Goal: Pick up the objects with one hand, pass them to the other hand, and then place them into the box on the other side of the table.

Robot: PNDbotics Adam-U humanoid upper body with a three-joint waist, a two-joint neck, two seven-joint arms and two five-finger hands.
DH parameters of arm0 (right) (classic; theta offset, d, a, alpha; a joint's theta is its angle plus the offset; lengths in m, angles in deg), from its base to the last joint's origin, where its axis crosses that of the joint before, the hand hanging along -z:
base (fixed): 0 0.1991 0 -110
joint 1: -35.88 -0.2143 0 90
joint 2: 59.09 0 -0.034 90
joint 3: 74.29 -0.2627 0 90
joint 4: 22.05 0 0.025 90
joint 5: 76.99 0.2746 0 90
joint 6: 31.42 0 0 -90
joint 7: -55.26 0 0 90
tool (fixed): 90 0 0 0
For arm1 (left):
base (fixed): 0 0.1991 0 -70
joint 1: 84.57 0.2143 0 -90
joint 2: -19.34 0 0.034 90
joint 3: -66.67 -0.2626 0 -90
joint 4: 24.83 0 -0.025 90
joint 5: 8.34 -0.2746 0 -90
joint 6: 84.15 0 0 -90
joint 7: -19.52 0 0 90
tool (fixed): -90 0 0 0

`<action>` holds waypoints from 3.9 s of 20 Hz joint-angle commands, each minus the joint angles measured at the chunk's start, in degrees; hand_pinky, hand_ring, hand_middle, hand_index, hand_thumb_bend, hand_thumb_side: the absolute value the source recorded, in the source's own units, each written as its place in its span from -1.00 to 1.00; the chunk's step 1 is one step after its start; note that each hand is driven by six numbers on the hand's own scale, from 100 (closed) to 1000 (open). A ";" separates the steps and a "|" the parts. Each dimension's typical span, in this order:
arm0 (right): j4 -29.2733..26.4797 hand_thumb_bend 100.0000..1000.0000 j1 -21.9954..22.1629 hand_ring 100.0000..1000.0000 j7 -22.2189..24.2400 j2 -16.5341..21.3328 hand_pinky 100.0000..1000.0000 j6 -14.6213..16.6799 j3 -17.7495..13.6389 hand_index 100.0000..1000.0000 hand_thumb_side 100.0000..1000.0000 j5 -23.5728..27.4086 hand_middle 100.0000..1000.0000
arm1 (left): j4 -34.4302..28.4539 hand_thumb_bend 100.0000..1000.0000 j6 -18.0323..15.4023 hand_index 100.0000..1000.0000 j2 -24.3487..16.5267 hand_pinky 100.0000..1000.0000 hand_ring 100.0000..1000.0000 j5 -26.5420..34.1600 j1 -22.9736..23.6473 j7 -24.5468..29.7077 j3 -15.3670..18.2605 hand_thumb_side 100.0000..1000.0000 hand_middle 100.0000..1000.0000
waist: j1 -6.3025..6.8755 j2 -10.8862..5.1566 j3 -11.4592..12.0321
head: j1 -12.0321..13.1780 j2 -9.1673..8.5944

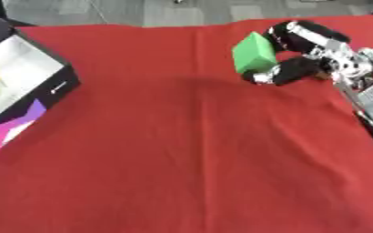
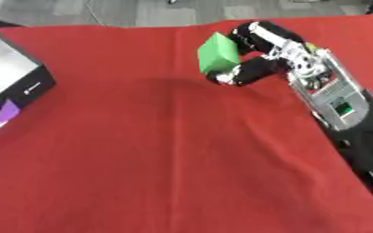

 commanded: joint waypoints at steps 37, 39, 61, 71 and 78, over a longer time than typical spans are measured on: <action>-3.82 -0.26 -5.67 0.25 -11.60 -11.59 0.54 -7.30 14.63 0.11 -1.00 -8.34 0.07 | -10.39 0.75 10.57 0.70 -3.57 0.54 0.45 -19.65 -21.29 41.94 -19.67 -0.25 0.54 | 1.28 -2.00 0.36 | 0.12 0.07; -3.86 -0.28 -5.79 0.25 -11.41 -11.71 0.54 -7.13 14.80 0.11 -1.00 -9.02 0.07 | -10.84 0.74 11.50 0.70 -3.19 0.54 0.46 -20.05 -21.47 42.48 -20.09 -0.26 0.55 | 1.33 -2.00 0.39 | 0.08 0.07; -0.93 -0.29 -7.30 0.25 -14.09 -15.35 0.53 -8.59 17.22 0.12 -1.00 -10.03 0.07 | -9.84 0.65 9.53 0.63 2.47 0.56 0.49 -28.75 -24.19 46.96 -24.90 -0.43 0.54 | 1.22 -2.39 0.94 | 0.14 0.07; -0.06 -0.29 -7.72 0.25 -13.64 -16.36 0.52 -10.57 17.56 0.12 -1.00 -10.22 0.08 | -9.26 0.63 9.26 0.52 4.94 0.45 0.40 -29.27 -24.93 45.13 -26.02 -0.46 0.42 | 1.27 -2.41 0.93 | 0.24 0.07; 0.91 -0.42 -8.44 0.24 -14.63 -17.25 0.52 -11.55 17.64 0.12 -1.00 -10.41 0.08 | -8.21 0.62 10.37 0.52 5.79 0.45 0.42 -26.68 -25.19 47.16 -27.11 -0.47 0.43 | 1.31 -2.55 0.88 | 0.36 0.07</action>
